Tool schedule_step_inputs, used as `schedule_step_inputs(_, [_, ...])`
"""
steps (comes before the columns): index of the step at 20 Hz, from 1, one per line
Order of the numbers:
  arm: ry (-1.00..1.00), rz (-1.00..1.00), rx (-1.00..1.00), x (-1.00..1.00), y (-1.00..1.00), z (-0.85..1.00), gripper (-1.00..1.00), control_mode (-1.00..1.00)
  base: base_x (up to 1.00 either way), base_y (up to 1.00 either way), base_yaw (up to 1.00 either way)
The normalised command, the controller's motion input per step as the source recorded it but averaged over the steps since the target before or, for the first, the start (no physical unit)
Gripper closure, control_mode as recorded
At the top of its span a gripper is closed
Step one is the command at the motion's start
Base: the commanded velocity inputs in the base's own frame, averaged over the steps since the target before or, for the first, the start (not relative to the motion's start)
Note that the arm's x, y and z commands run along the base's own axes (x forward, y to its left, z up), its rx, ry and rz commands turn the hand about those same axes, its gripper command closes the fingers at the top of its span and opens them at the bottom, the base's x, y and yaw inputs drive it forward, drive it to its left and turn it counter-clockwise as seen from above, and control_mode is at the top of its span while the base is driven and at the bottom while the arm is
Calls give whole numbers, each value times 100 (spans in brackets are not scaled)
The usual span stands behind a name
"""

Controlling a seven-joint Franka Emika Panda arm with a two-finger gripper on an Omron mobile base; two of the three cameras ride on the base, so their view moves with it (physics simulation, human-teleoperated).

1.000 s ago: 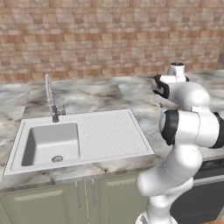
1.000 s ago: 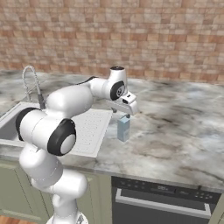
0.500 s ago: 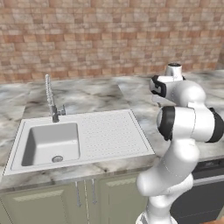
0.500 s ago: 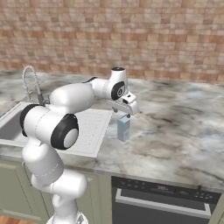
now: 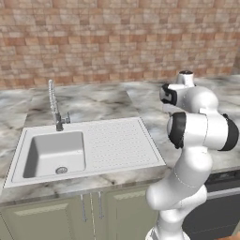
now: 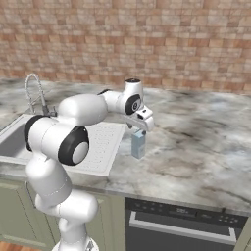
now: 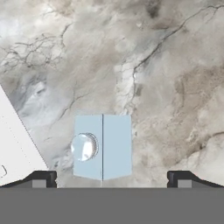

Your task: Gather the eggs and milk located in the vicinity of the sink area and place them right next to the bowl.

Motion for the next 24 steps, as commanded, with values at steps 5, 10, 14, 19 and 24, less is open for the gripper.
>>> schedule_step_inputs(5, [0, -5, 0, 0, 0, -14, -100, -100, 0, 0, 0])
schedule_step_inputs(10, [0, -6, 0, 1, 0, -15, -100, -100, 0, 0, 0])
schedule_step_inputs(14, [0, -6, 0, 3, 0, -19, -100, -100, 0, 0, 0])
schedule_step_inputs(19, [0, -5, 0, 6, 0, -25, -100, -100, 0, 0, 0])
schedule_step_inputs(24, [0, -4, 0, 7, 0, -23, -100, -100, 0, 0, 0])
